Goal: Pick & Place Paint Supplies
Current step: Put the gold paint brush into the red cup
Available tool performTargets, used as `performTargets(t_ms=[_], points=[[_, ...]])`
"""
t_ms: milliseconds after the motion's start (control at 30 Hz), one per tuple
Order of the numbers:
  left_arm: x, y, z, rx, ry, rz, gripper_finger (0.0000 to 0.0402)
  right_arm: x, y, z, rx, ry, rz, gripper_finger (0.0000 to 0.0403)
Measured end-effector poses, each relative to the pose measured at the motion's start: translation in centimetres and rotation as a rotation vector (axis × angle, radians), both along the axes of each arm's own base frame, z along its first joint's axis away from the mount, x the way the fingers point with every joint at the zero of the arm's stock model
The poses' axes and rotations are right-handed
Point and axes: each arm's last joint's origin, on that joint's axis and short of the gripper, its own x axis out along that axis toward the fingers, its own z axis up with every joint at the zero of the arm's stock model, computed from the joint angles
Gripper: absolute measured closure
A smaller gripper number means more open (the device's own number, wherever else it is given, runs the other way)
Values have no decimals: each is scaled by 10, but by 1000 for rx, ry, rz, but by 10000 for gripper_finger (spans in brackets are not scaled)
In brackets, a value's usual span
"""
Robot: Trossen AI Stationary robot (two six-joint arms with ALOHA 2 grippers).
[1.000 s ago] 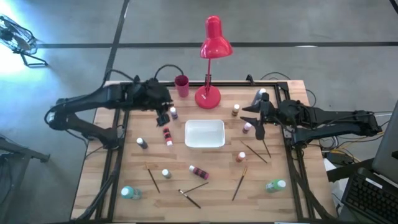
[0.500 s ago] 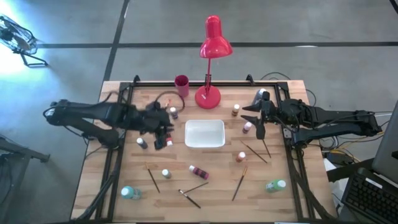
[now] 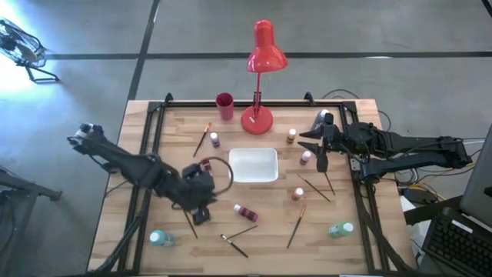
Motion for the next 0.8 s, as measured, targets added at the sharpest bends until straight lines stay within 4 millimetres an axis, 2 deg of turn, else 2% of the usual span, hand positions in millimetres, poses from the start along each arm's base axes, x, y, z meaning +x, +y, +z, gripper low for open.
performTargets(t_ms=[433,800], points=[[36,-64,1,-145,50,22,326,0,0,0,-10,4,3,243],[62,-97,-42,-263,257,83,326,-1,0,-3,-26,40,7,216]])
